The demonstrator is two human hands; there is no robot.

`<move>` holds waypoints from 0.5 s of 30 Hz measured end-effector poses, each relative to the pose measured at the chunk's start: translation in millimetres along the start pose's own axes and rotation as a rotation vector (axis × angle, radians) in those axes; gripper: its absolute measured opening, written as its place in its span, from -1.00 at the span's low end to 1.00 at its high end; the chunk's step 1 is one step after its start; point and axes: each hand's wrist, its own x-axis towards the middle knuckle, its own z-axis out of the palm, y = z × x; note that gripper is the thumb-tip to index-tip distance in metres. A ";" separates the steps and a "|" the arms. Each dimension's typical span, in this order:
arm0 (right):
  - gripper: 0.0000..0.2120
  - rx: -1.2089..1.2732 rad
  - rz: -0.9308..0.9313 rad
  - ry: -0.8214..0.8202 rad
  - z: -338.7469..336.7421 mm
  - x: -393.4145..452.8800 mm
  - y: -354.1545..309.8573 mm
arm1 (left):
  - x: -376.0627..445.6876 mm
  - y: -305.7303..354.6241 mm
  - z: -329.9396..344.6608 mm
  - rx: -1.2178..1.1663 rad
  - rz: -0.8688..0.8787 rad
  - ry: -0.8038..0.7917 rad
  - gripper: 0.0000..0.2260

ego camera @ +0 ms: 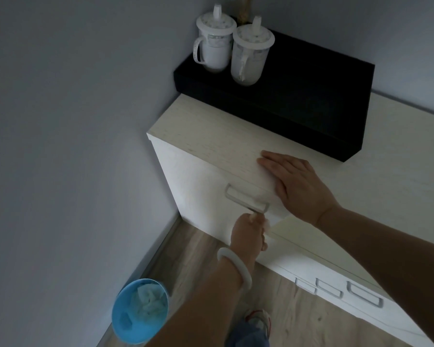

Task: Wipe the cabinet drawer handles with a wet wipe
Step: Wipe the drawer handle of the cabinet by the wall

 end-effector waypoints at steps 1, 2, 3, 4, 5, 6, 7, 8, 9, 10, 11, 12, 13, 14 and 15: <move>-0.48 0.003 -0.001 -0.001 0.6 -0.1 0.2 | 0.6 -1.3 -5.6 0.066 0.027 0.019 -0.77; -0.48 0.006 -0.002 -0.002 1.1 -0.2 0.3 | 1.2 -2.5 -11.9 0.130 0.054 0.048 -0.77; -0.49 0.008 -0.002 -0.002 1.3 -0.4 0.4 | 1.6 -2.3 -18.2 0.188 0.084 0.082 -0.78; -0.49 0.008 -0.003 0.000 1.1 -0.6 0.4 | 1.9 -1.7 -24.2 0.243 0.119 0.114 -0.79; -0.49 0.006 -0.003 0.002 0.6 -0.6 0.3 | 0.6 -0.5 -29.7 0.287 0.146 0.138 -0.80; -0.49 0.005 -0.003 0.003 0.1 -0.4 0.1 | -1.3 0.7 -33.7 0.308 0.165 0.155 -0.81; -0.48 0.007 -0.004 -0.001 -0.3 -0.1 0.1 | -3.0 1.9 -36.6 0.310 0.170 0.172 -0.82; -0.48 0.010 -0.006 -0.007 0.0 0.2 0.6 | -5.2 3.3 -38.6 0.312 0.164 0.189 -0.83; -0.48 0.012 -0.007 -0.012 -0.1 0.4 0.9 | -9.3 4.2 -39.3 0.319 0.141 0.199 -0.85; -0.48 0.013 -0.007 -0.013 0.1 0.4 1.4 | -14.4 6.4 -40.7 0.337 0.119 0.204 -0.87; -0.48 0.015 -0.009 -0.011 0.2 0.2 1.9 | -18.1 7.0 -41.1 0.350 0.093 0.208 -0.87; -0.48 0.021 -0.010 -0.005 0.4 0.0 2.4 | -19.7 5.8 -41.5 0.420 0.080 0.205 -0.83; -0.48 0.029 -0.011 -0.001 0.2 -0.2 2.5 | -23.9 7.5 -41.8 0.487 0.071 0.205 -0.79; -0.48 0.041 -0.009 -0.004 -0.3 -0.2 2.2 | -27.0 7.4 -42.9 0.558 0.072 0.238 -0.75; -0.48 0.060 -0.007 -0.010 -0.9 0.1 1.7 | -29.9 6.7 -43.5 0.525 0.056 0.289 -0.75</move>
